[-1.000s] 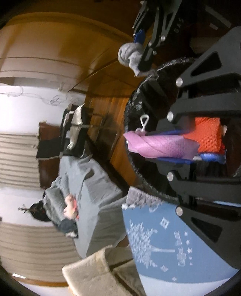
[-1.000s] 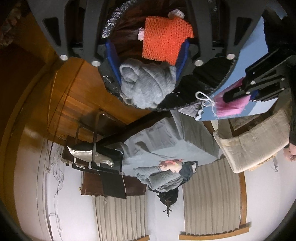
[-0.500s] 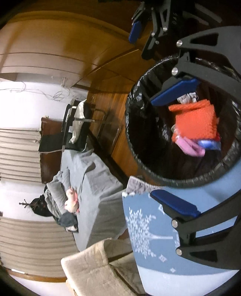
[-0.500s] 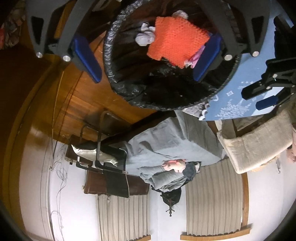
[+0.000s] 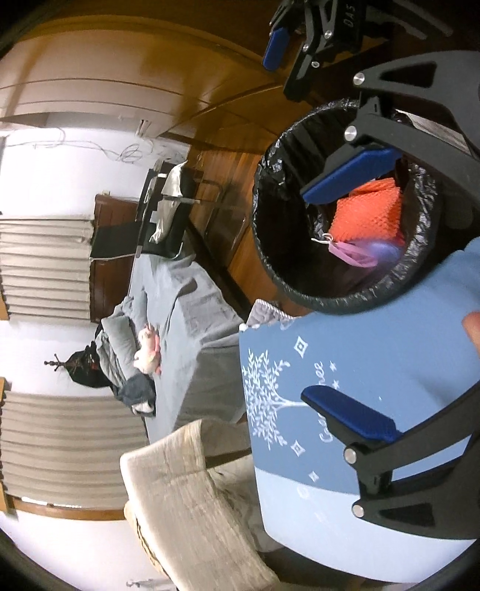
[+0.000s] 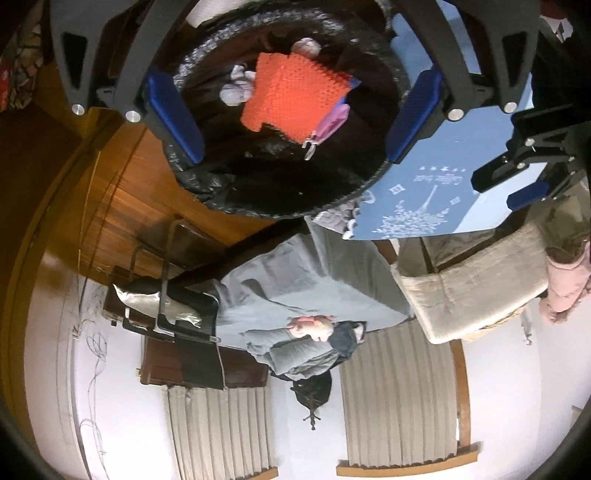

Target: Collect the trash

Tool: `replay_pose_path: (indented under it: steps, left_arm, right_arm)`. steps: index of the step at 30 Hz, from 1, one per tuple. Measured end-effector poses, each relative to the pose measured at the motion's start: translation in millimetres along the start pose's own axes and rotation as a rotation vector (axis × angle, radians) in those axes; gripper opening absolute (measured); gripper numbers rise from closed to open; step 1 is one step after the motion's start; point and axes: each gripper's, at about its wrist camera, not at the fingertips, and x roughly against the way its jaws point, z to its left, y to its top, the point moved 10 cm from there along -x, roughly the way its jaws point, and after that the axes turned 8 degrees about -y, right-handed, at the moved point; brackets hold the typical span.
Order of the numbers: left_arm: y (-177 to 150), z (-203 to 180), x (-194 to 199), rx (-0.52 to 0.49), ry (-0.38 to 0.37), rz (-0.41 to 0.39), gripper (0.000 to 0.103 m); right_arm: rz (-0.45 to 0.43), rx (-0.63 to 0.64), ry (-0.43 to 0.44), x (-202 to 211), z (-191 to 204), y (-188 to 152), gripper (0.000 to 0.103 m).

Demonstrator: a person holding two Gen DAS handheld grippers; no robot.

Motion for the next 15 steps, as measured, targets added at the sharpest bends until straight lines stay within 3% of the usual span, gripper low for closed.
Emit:
replay_pose_path:
  steps: [15]
  left_arm:
    - [13.9,-3.0,41.1,-0.027,0.042,-0.068,0.096]
  right_arm:
    - [-0.042,0.033,0.029,28.4,23.3,16.9,0.097]
